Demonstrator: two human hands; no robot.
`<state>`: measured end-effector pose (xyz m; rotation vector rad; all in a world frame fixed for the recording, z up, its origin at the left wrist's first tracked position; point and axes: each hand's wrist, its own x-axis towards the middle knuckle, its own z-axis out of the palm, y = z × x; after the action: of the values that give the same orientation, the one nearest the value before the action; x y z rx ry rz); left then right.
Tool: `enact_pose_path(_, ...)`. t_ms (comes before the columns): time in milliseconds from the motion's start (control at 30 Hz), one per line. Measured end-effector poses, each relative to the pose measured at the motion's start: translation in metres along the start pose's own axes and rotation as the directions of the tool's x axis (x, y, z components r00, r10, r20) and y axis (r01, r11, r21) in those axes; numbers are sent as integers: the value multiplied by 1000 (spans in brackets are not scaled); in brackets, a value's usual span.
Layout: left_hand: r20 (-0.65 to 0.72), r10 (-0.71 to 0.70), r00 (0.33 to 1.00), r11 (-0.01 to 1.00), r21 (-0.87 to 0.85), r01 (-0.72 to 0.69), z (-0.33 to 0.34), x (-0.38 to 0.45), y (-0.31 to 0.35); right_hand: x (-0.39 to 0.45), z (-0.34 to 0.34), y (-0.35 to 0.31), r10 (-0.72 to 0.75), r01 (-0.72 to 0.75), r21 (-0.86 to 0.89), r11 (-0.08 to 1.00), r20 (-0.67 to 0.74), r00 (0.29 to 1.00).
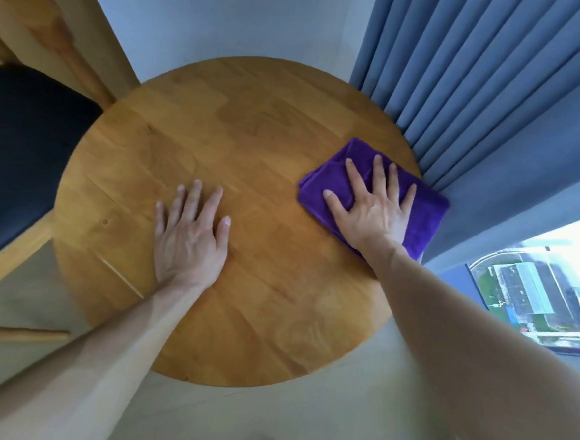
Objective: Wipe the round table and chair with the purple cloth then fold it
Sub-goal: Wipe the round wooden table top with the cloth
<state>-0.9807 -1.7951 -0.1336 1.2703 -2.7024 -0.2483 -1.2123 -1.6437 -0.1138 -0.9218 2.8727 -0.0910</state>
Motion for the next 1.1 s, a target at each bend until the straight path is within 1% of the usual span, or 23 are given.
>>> enact_pose_path(67, -31, -37, 999, 997, -73, 35, 0, 2, -2, -2, 0, -24, -132, 132, -23, 991, 1, 991)
enact_pose_path(167, -82, -66, 994, 992, -117, 57, 2, 2, -3, -22, 4, -69, -370, 370, -13, 929, 18, 929)
enact_pose_path(200, -89, -67, 994, 993, -108, 57, 2, 1, -2, -32, 8, -83, -419, 420, -12, 908, 24, 908)
enact_pose_path(267, -87, -62, 994, 996, -68, 56, 3, 0, -2, -46, 14, -98, -461, 462, -13, 887, 31, 887)
enact_pose_path(367, -76, -47, 996, 998, -40, 44, 2, -1, 2, -43, 11, -82, -420, 420, -1, 908, 7, 908)
enact_pose_path(467, -84, -42, 996, 999, -27, 40, 0, -2, 6, -21, 3, -47, -288, 288, -4, 958, -15, 957)
enact_pose_path(567, -71, -43, 997, 999, -11, 43, 0, -2, 5, 5, -4, -22, -178, 178, -17, 984, 10, 984)
enact_pose_path(667, -50, -46, 998, 999, 8, 46, -4, 1, 6, 26, -5, -19, -78, 79, -7, 997, 17, 997)
enact_pose_path(767, -61, 48, 997, 994, 104, -42, -11, 10, -2, 35, -1, -34, -17, 17, -17, 1000, 18, 1000)
enact_pose_path(833, -47, 119, 992, 984, 142, -111, -17, 16, -9, 33, -1, -46, -34, 35, -35, 999, 18, 999)
enact_pose_path(867, -39, 143, 989, 980, 142, -136, -19, 18, -13, 29, -2, -55, -69, 70, -42, 997, 22, 997)
enact_pose_path(1000, -59, 200, 978, 976, 105, -193, -20, 16, -25, -7, 2, -94, -295, 296, -44, 954, 22, 955)
enact_pose_path(1067, -69, 213, 975, 975, 80, -208, -18, 17, -27, -25, 7, -102, -333, 333, -50, 941, 14, 943)
enact_pose_path(1100, -64, 220, 973, 974, 76, -215, -18, 16, -27, -28, 9, -100, -319, 319, -46, 946, 12, 948)
